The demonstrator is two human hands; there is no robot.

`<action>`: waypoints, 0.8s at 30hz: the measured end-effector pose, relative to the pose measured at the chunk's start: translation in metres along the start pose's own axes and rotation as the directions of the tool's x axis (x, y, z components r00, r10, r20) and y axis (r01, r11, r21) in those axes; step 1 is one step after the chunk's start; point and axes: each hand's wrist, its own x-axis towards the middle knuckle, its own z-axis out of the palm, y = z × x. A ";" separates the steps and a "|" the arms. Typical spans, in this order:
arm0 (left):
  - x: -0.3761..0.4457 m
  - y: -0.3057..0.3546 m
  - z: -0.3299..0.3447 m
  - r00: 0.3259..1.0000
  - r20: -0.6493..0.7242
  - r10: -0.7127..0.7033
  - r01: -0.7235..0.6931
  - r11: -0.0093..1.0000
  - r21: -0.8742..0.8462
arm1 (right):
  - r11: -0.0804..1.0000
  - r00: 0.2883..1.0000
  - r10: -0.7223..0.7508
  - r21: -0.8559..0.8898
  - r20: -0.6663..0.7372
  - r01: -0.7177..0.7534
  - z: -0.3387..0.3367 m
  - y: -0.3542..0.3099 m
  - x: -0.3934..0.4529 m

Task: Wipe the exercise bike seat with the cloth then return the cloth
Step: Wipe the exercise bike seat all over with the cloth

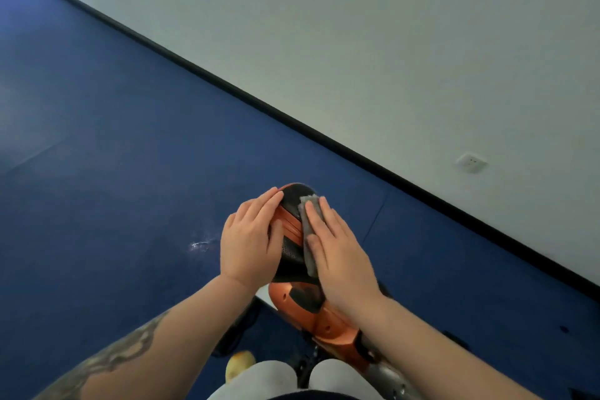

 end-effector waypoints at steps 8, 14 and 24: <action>0.001 0.002 0.003 0.998 -0.008 -0.065 0.065 0.998 0.004 | 0.988 0.998 -0.044 -0.147 0.045 0.050 0.005 -0.012 0.038; -0.001 0.003 0.001 0.995 -0.013 -0.095 0.094 0.995 -0.023 | 0.991 0.994 -0.081 -0.102 0.068 0.088 0.002 -0.007 0.038; 0.001 0.002 0.002 0.996 -0.019 -0.092 0.091 0.995 -0.041 | 1.000 0.998 0.006 -0.009 0.060 -0.005 -0.002 -0.022 0.085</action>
